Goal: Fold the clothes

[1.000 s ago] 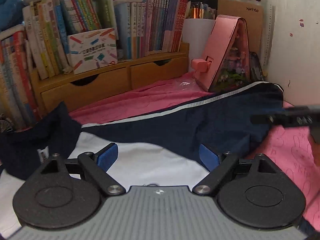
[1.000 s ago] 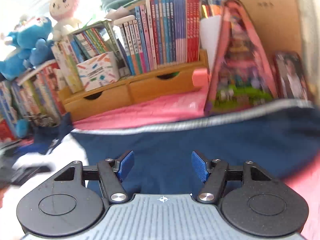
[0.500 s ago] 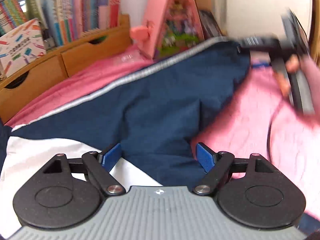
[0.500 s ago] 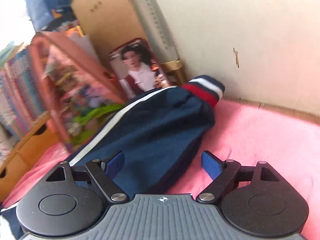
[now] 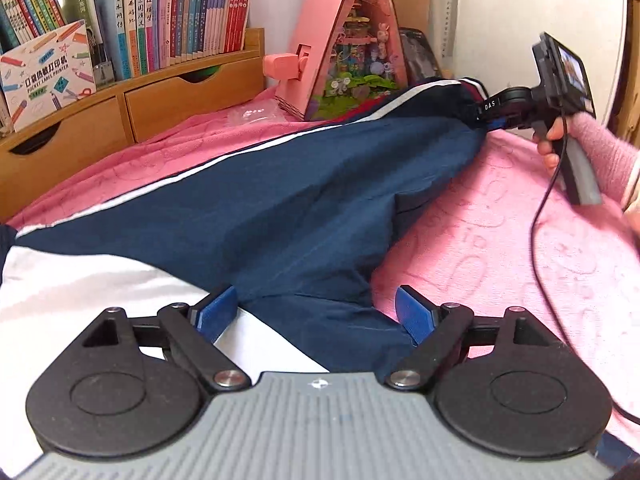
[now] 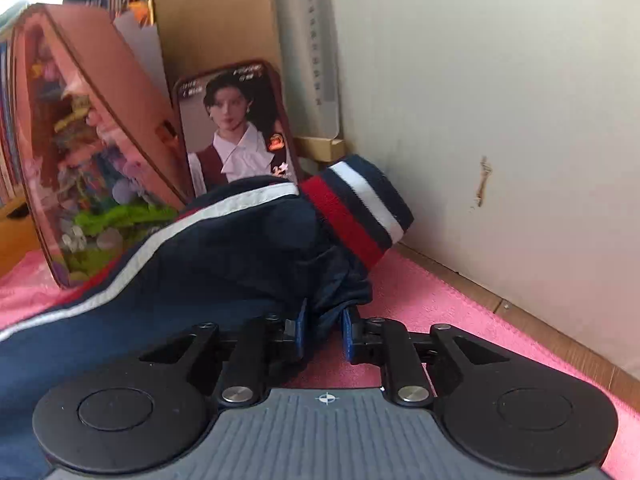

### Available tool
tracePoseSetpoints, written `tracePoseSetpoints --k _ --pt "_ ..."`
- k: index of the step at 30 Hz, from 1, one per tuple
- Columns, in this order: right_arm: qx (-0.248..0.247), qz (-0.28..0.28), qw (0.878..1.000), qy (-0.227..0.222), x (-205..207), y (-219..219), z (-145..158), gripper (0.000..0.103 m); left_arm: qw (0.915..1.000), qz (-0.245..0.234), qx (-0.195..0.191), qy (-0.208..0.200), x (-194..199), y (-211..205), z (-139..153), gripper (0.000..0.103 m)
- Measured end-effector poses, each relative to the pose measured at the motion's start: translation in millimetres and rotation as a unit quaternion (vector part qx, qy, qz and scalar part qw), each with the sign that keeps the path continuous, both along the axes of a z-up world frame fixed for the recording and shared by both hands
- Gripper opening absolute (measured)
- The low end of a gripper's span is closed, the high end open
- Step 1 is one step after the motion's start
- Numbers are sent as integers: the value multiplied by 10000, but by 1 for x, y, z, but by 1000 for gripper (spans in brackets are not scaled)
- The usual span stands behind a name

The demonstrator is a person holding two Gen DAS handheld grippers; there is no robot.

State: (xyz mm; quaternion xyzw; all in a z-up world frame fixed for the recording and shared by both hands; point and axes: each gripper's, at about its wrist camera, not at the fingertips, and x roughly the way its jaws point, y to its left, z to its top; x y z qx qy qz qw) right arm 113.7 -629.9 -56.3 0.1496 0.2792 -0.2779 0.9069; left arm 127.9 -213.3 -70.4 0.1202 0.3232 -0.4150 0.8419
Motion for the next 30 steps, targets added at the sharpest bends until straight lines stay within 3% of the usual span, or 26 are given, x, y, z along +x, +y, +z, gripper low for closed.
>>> tracePoseSetpoints --k 2,6,8,9,11,14,19,20,23,25,28,29,30 --pt "-471 -47 9988 75 -16 14 10 72 9991 13 -333 260 -6 17 8 86" --pt "-1087 449 9931 -40 -41 58 40 73 9963 650 -566 48 -23 73 23 86" --pt "-1175 1036 9873 -277 -54 90 55 76 9925 1055 -603 -162 -31 104 30 86" --pt "-1189 1424 9818 -413 -59 109 62 83 9886 1372 -568 -235 -33 127 32 86" --pt "-1191 2224 9653 -673 -68 149 75 92 9780 2033 -352 -303 -36 174 32 86" --pt "-893 3510 9286 -806 -63 218 83 95 9535 2994 23 -351 -44 239 28 86" --pt "-101 5130 8573 -428 -30 344 87 97 8974 4389 382 -254 -51 345 13 85" --pt "-101 5276 8490 -277 -26 366 87 97 8914 4508 407 -223 -50 360 10 84" --pt "-274 5570 8299 160 -22 427 85 97 8716 4867 520 -272 -44 405 4 99" --pt "-478 5683 8207 345 -25 452 85 97 8476 5267 593 -261 -43 436 5 99" --pt "-682 5798 8101 536 -31 467 82 97 8057 5874 690 -305 -43 481 10 82" --pt "-702 5835 8070 574 -31 470 80 97 7961 6005 652 -357 -45 493 13 74" --pt "-722 5872 8039 611 -32 473 77 97 7970 6009 440 -419 -48 503 17 72"
